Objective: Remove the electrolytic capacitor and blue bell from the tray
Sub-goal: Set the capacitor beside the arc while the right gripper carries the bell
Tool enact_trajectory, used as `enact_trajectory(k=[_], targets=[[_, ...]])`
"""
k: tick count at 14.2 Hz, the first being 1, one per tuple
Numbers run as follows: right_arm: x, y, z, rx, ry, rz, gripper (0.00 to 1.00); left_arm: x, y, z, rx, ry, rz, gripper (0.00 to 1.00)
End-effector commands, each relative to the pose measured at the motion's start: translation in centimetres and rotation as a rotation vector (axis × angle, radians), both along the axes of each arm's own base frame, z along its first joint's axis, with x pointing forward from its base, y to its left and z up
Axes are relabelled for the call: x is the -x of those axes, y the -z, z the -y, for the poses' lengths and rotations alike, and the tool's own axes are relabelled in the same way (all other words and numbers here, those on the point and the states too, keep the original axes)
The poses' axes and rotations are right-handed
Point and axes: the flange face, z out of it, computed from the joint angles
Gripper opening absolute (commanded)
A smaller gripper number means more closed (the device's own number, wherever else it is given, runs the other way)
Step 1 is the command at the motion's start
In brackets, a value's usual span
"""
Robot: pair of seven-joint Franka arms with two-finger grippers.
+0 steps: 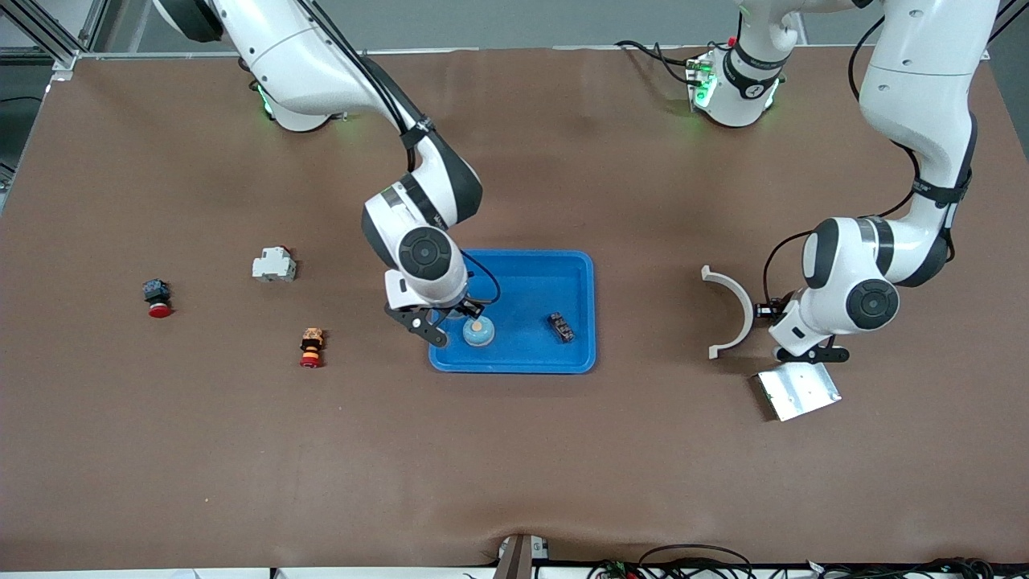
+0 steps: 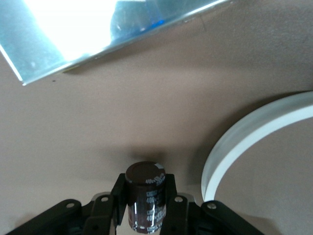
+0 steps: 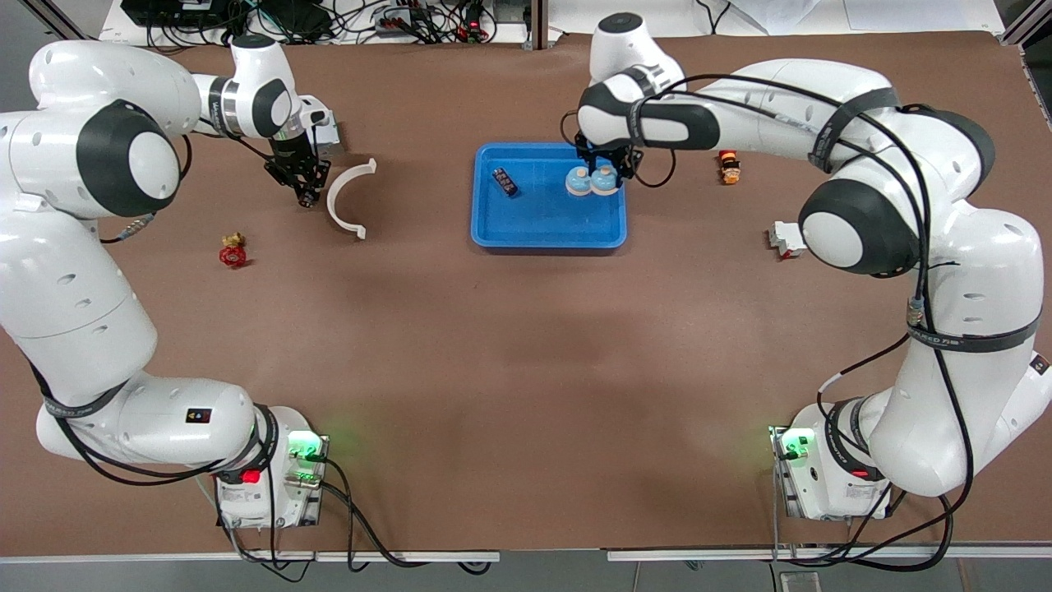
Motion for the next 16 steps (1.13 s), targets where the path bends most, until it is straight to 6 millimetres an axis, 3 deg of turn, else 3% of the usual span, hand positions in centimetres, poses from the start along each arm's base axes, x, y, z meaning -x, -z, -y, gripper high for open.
enact_trajectory(k=[1,3,5,7,8,10,16], targets=[[-0.3,-3.0,2.1,-0.005,-0.048,-0.033,0.0,-0.4,0.2,-0.1,0.001,0.016,0.005,0.02],[-1.0,-4.6,3.9,-0.01,-0.063,-0.039,0.0,-0.4,0.3,-0.1,0.0,0.014,0.004,0.03],[-1.2,-5.9,5.1,-0.009,-0.086,-0.048,0.0,-0.4,0.3,-0.1,0.001,0.01,0.005,0.14],[-1.7,-7.1,7.2,-0.016,-0.105,-0.052,0.0,-0.4,0.3,-0.1,0.0,0.011,0.005,0.45],[-1.8,-7.8,7.9,-0.021,-0.125,-0.053,0.0,-0.5,0.2,-0.1,0.001,0.016,0.007,0.7],[-2.0,-9.1,10.0,-0.027,-0.151,-0.053,0.0,-0.4,0.2,-0.1,0.001,0.016,0.005,0.97],[-2.0,-11.3,13.9,-0.035,-0.201,-0.057,0.0,-0.6,-0.8,-0.3,0.001,0.014,0.012,1.0]])
